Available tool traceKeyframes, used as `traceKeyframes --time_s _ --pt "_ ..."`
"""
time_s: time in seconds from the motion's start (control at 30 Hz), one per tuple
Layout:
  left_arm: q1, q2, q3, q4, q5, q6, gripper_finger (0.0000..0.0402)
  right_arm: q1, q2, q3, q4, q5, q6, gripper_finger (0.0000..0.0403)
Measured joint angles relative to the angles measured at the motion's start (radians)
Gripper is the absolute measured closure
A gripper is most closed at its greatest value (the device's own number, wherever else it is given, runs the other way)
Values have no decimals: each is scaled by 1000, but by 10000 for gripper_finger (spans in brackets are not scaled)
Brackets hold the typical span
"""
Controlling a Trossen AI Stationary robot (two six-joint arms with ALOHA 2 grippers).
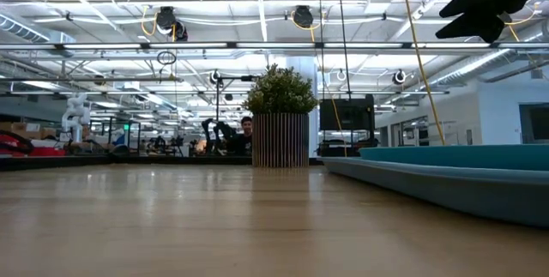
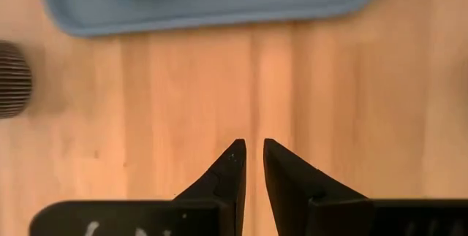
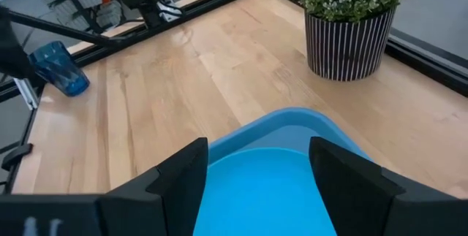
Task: Pick and place plate/cup/fork/spoon on tray
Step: Move the blue tray to the center of the table
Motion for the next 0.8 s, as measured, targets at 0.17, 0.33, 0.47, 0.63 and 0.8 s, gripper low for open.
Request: traceKeyframes --time_s 0.17,0.33,0.47,0.63,0.8 --pt "-68 -44 0 -5 -30 -18 348 0 0 0 4 1 23 172" --pt "-56 -56 0 -12 -204 45 348 0 17 0 20 32 66 172" --pt "17 -55 -44 76 -221 181 348 0 47 0 25 54 25 172" --pt "123 -53 -123 347 -109 345 348 0 93 0 77 57 -65 172" --pt "212 -52 -226 632 -88 424 348 0 100 0 126 55 -137 172"
